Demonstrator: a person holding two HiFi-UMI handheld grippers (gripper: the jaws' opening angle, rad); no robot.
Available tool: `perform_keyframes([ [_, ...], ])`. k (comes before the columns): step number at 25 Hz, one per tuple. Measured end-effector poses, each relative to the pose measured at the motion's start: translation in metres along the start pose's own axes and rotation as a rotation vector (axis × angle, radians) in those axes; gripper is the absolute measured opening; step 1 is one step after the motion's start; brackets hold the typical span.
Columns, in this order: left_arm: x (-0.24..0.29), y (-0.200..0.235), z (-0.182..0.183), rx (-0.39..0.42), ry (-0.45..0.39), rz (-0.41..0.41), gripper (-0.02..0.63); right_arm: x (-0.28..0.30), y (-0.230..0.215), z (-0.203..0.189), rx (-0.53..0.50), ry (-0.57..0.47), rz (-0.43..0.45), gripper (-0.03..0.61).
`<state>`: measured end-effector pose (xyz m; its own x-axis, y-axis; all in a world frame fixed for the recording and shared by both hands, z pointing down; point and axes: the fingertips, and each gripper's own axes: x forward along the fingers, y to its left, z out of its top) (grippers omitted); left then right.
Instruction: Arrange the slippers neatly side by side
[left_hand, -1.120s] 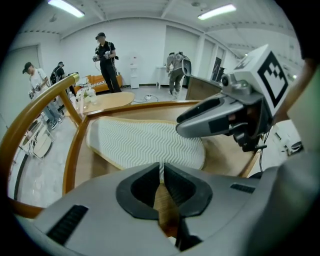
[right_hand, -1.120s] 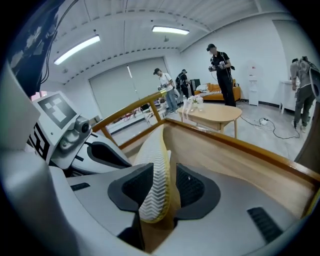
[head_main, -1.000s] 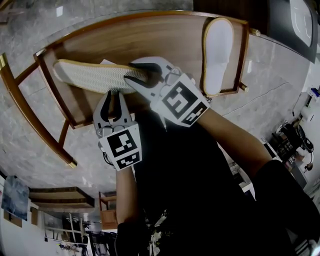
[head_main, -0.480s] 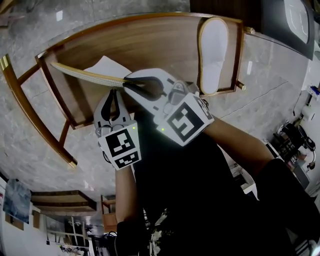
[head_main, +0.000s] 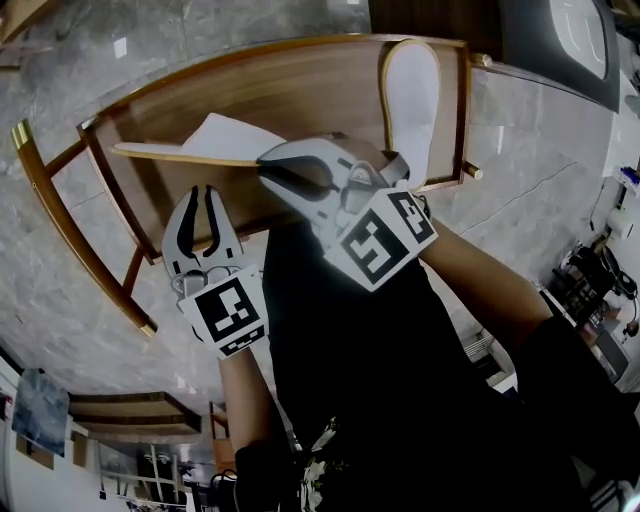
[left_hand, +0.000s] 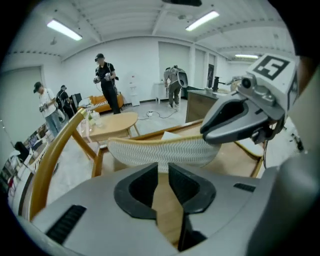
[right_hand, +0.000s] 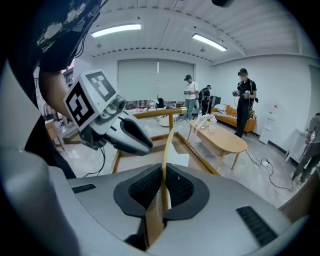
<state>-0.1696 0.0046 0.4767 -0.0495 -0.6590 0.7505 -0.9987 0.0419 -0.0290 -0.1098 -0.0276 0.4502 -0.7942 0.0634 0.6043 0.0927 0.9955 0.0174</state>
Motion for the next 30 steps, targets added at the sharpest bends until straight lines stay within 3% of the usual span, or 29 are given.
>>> perform_keyframes([
  [1, -0.003, 0.005, 0.009, 0.028, -0.013, -0.003, 0.081, 0.001, 0.0, 0.001, -0.001, -0.001, 0.003, 0.023],
  [3, -0.011, 0.009, 0.028, 0.135, -0.038, -0.031, 0.098, 0.002, 0.0, 0.002, -0.009, 0.001, 0.012, 0.023],
  [5, -0.015, 0.002, 0.041, 0.339, -0.017, -0.094, 0.098, 0.002, 0.002, 0.003, -0.016, 0.001, 0.025, 0.023],
  [8, -0.011, -0.015, 0.038, 0.651, 0.088, -0.213, 0.098, 0.001, 0.003, 0.003, -0.019, -0.001, 0.037, 0.023],
  [10, -0.005, -0.02, 0.037, 0.763, 0.121, -0.259, 0.089, 0.0, 0.002, 0.002, -0.013, -0.002, 0.039, 0.023],
  [17, 0.008, -0.032, 0.037, 0.854, 0.183, -0.354, 0.078, 0.0, 0.004, 0.001, -0.013, -0.002, 0.056, 0.023],
  [22, 0.011, -0.034, 0.039, 0.869, 0.193, -0.364, 0.061, -0.001, -0.002, 0.0, -0.01, 0.002, 0.051, 0.023],
  [30, 0.011, -0.033, 0.04, 0.768, 0.187, -0.289, 0.04, -0.001, -0.014, 0.001, 0.002, 0.004, -0.023, 0.035],
])
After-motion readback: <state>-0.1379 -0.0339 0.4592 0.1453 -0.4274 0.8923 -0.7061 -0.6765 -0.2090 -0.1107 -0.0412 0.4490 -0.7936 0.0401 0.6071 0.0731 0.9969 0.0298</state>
